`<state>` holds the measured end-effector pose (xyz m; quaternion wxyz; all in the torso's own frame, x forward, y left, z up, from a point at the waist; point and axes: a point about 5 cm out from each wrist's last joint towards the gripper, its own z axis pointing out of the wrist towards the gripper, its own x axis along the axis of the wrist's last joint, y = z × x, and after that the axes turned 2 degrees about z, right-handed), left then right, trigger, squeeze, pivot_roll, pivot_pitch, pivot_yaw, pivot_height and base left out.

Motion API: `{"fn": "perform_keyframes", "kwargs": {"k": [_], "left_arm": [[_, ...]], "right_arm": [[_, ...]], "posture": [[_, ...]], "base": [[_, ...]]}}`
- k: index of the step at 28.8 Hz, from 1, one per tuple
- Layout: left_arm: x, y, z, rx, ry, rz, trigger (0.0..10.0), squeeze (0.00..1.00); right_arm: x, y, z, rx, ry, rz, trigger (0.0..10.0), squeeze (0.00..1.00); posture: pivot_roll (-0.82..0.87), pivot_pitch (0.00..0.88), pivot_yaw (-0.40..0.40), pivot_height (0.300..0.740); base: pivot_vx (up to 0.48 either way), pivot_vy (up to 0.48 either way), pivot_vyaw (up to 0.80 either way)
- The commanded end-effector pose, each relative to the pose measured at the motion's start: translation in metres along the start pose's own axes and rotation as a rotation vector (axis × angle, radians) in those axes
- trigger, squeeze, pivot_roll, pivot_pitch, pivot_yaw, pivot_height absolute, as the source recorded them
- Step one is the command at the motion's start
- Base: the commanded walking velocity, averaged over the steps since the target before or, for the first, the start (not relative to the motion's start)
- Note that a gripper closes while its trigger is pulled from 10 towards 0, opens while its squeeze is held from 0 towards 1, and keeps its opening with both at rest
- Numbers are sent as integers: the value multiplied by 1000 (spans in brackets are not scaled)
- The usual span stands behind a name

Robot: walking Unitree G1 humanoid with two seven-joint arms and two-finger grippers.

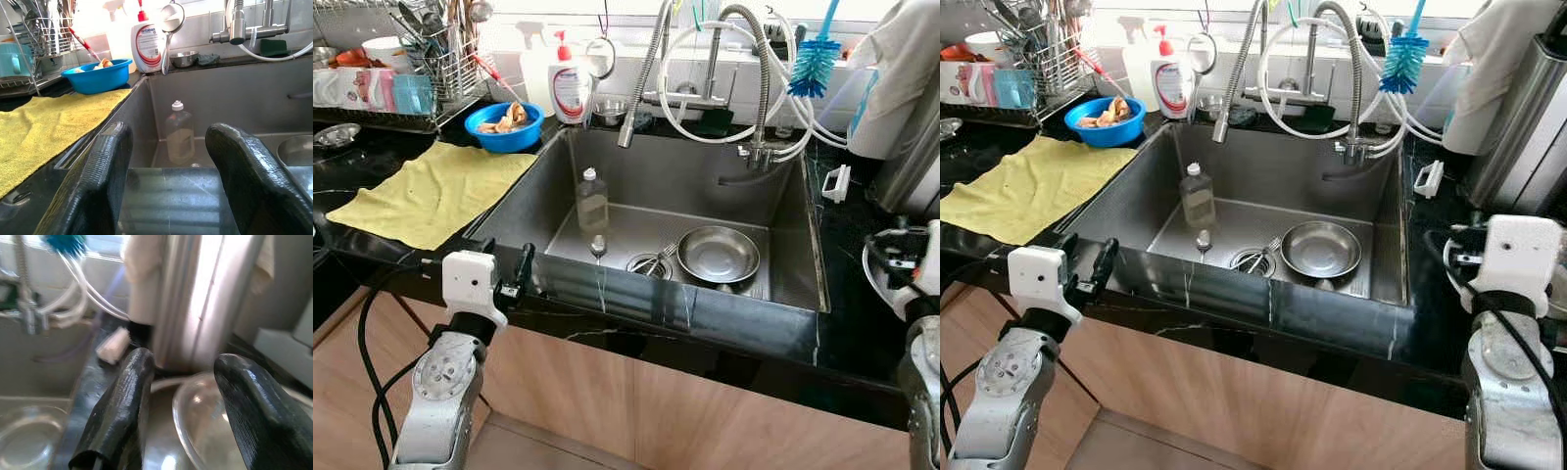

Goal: Kitchen organization

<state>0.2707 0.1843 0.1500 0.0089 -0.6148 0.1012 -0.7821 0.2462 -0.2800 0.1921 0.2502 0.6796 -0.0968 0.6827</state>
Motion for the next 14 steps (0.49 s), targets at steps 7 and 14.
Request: {"fn": "perform_keyframes", "kwargs": {"k": [7, 14], "left_arm": [[-1, 0, 2, -9, -6, 14, 10000, 0], [-1, 0, 1, -14, -7, 10, 10000, 0]], "right_arm": [[-4, -1, 1, -4, -70, -44, 10000, 0], [-8, 1, 3, -9, -138, -70, 10000, 0]], "posture": [[-72, 0, 32, 740], [-71, 0, 31, 740]], "base": [[0, 0, 0], [0, 0, 0]]}}
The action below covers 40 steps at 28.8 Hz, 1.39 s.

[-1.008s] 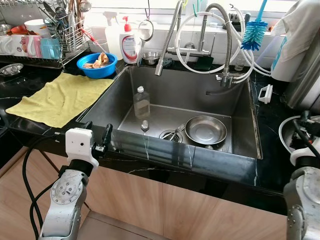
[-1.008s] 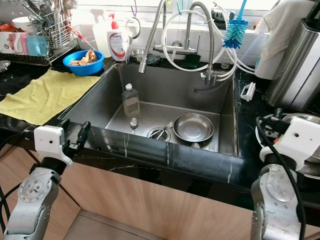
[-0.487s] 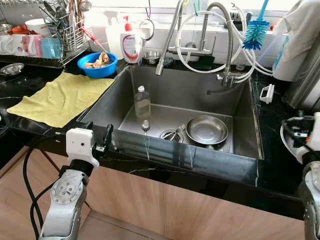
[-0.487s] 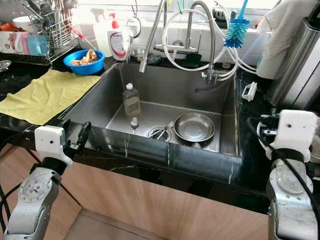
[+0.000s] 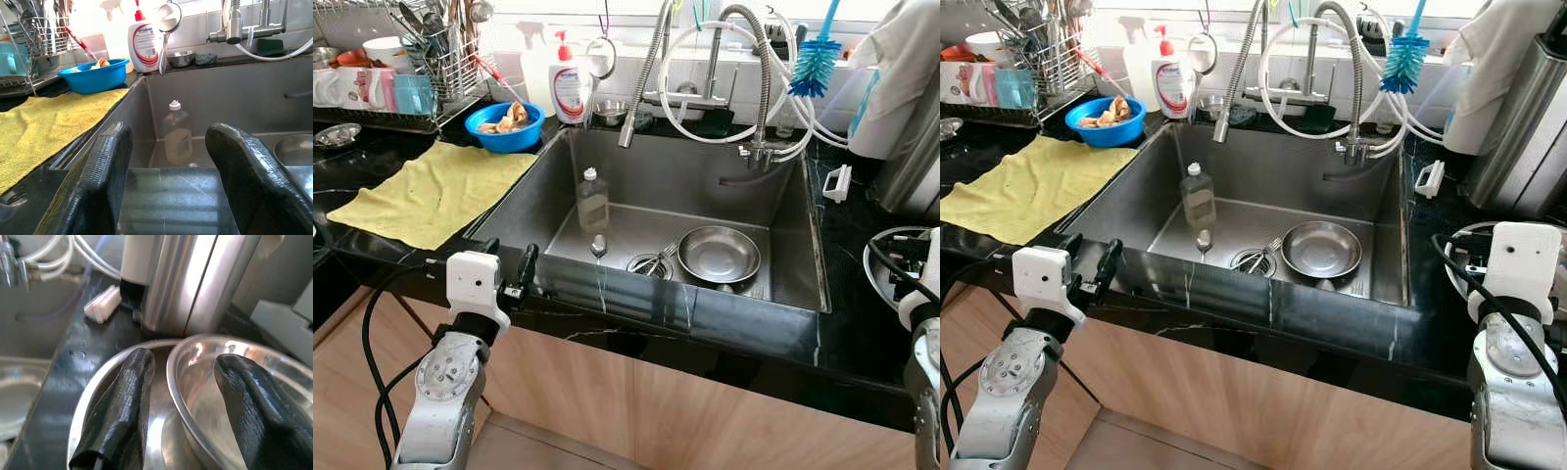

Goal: Kitchen organization

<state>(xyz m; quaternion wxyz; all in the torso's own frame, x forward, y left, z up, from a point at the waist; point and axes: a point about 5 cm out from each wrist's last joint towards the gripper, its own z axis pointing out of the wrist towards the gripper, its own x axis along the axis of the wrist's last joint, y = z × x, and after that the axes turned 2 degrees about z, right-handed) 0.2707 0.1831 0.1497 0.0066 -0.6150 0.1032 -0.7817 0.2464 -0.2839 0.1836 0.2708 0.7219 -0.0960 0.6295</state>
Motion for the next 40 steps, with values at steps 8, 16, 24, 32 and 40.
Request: {"fn": "perform_keyframes", "kwargs": {"k": [8, 16, 24, 32, 40], "left_arm": [[-1, 1, 1, -11, -8, 3, 10000, 0], [2, 3, 3, -41, 0, -4, 10000, 0], [8, 18, 6, -262, -20, 8, 10000, 0], [6, 38, 1, -388, -56, -25, 10000, 0], [6, 40, 0, -395, -70, -38, 10000, 0]], "right_arm": [[-2, -2, -1, -3, -58, 9, 10000, 0], [-1, 5, 2, -38, -85, 6, 10000, 0], [2, 6, 4, -35, -99, 35, 10000, 0], [1, 6, 3, -21, -122, -1, 10000, 0], [-3, 9, 6, -4, -168, -26, 10000, 0]], "posture": [[-72, 0, 30, 740], [-70, 0, 29, 740], [-65, 0, 27, 740], [-72, 0, 27, 740], [-73, 0, 23, 740]], "base": [[0, 0, 0], [0, 0, 0], [0, 0, 0], [0, 0, 0], [0, 0, 0]]}}
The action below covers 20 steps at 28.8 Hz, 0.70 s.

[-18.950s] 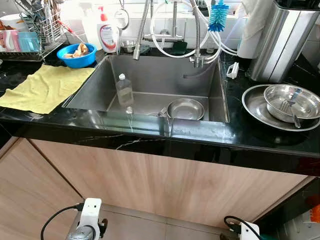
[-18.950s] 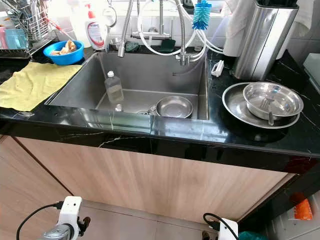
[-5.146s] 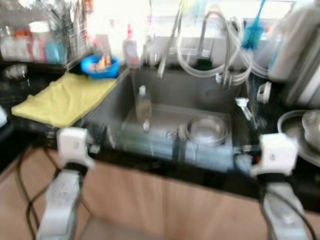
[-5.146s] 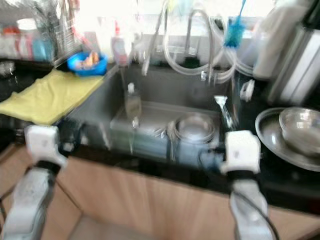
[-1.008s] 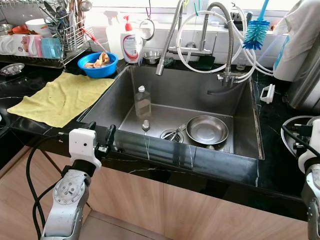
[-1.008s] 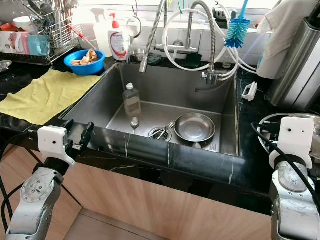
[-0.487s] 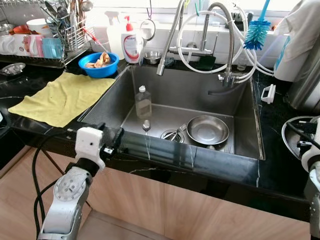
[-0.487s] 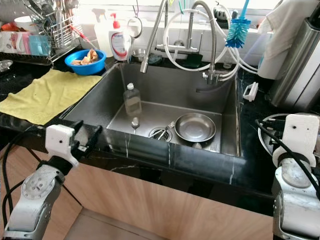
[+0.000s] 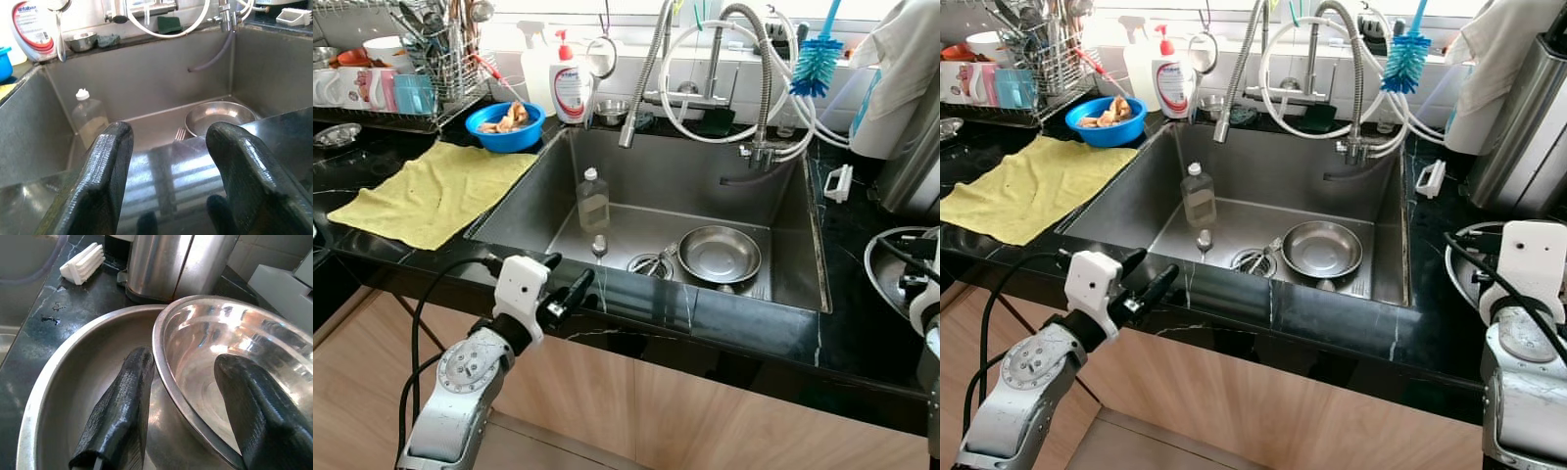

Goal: Kitchen organization

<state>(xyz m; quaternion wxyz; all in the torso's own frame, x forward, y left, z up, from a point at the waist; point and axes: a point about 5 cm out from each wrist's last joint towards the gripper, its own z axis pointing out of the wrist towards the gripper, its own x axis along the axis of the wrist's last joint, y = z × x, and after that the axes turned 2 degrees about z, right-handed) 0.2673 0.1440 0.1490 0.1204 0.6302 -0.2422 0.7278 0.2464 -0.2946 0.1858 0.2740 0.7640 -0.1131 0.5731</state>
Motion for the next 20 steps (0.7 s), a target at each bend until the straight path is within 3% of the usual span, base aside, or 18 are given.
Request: {"fn": "perform_keyframes", "kwargs": {"k": [1, 3, 4, 6, 7, 20], "left_arm": [[-1, 2, -2, -7, -7, -10, 10000, 0], [-1, 2, -2, -7, -9, -11, 10000, 0], [-1, 3, -3, -8, -11, -12, 10000, 0], [-1, 3, -3, -8, -12, -13, 10000, 0], [-1, 3, -3, -7, -12, -13, 10000, 0], [-3, 1, -4, 0, -24, -9, 10000, 0]], "right_arm": [[-2, -2, 1, 12, -26, -8, 10000, 0], [-2, -2, 1, 17, -28, -7, 10000, 0], [-2, -3, 1, 25, -27, -1, 4549, 0], [-1, -4, 1, 27, -27, 4, 4549, 0], [-1, -4, 1, 29, -25, 4, 0, 0], [4, -6, 1, 37, -10, 16, 0, 0]], "posture": [[-73, 0, 23, 740], [-73, 0, 23, 740], [-73, 0, 23, 740], [-73, 0, 23, 740], [-73, 0, 23, 740], [-72, 0, 22, 740]], "base": [[0, 0, 0], [0, 0, 0], [0, 0, 0], [0, 0, 0], [0, 0, 0], [0, 0, 0]]}}
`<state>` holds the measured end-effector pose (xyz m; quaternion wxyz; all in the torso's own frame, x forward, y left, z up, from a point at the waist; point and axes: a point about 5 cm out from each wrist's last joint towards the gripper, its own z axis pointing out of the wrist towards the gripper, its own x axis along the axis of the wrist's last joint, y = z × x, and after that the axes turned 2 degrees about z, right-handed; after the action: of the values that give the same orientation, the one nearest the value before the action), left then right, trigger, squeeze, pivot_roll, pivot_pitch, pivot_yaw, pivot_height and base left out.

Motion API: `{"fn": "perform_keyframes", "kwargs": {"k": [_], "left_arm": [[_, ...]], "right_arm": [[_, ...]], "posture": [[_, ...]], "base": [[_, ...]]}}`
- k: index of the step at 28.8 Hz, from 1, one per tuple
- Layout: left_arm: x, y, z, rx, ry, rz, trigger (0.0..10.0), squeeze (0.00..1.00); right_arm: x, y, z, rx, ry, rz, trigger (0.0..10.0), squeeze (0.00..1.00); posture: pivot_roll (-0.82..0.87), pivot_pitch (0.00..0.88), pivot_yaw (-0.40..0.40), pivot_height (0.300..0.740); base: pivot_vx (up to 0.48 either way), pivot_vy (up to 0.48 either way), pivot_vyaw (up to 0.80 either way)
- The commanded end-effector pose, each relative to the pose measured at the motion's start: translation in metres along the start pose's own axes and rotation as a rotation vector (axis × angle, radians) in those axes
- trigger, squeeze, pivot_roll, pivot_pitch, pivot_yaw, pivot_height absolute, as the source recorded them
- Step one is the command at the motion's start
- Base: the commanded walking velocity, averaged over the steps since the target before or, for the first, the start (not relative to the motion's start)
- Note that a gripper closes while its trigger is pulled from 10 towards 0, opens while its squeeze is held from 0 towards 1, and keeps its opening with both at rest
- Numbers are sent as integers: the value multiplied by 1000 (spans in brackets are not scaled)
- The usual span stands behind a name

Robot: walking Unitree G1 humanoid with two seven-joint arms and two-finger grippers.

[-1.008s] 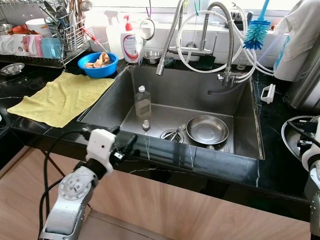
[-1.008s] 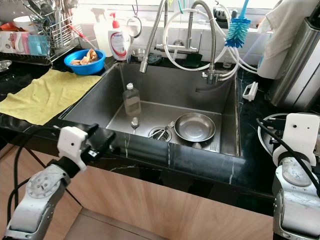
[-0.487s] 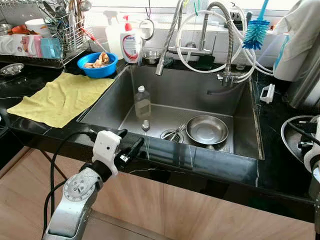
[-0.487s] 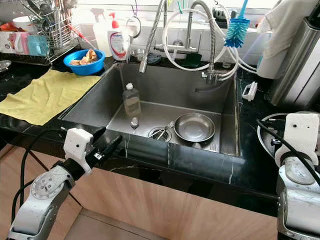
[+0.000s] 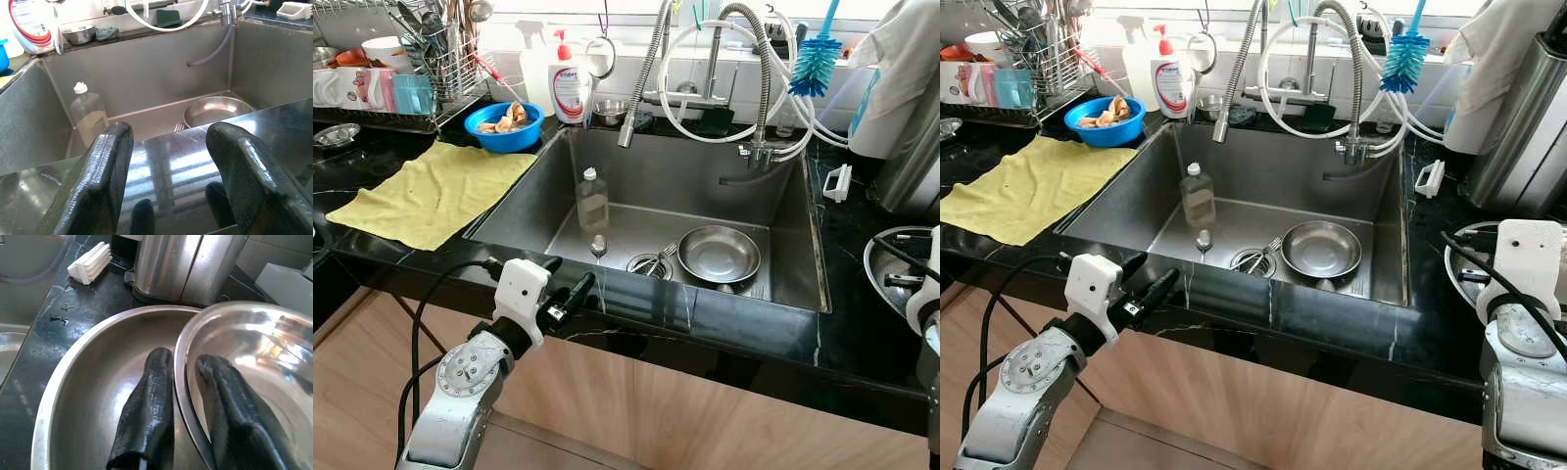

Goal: Kitchen organization

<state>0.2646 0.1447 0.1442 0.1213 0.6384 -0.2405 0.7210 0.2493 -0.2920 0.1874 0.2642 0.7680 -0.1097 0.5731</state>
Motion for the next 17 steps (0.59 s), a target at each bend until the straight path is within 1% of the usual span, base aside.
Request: {"fn": "perform_keyframes", "kwargs": {"k": [1, 10, 15, 16, 17], "left_arm": [[1, 0, -1, 0, -6, -1, 10000, 0], [0, -2, -2, 11, -9, -1, 10000, 0], [0, -2, -1, 17, -10, -11, 10000, 0], [0, -3, -1, 19, -10, -12, 10000, 0], [-1, -3, -1, 23, -10, -16, 10000, 0]], "right_arm": [[1, -3, 0, 16, -4, 12, 0, 0], [5, -3, 1, 6, 7, 24, 0, 0], [12, 0, 1, -15, 36, 27, 0, 0], [22, 1, -1, -16, 76, 38, 0, 0], [28, 0, -2, -15, 98, 42, 0, 0]], "posture": [[-71, 0, 22, 740], [-71, 0, 22, 740], [-71, 0, 22, 740], [-71, 0, 22, 740], [-73, 0, 20, 740]], "base": [[0, 0, 0], [0, 0, 0], [0, 0, 0], [0, 0, 0], [0, 0, 0]]}}
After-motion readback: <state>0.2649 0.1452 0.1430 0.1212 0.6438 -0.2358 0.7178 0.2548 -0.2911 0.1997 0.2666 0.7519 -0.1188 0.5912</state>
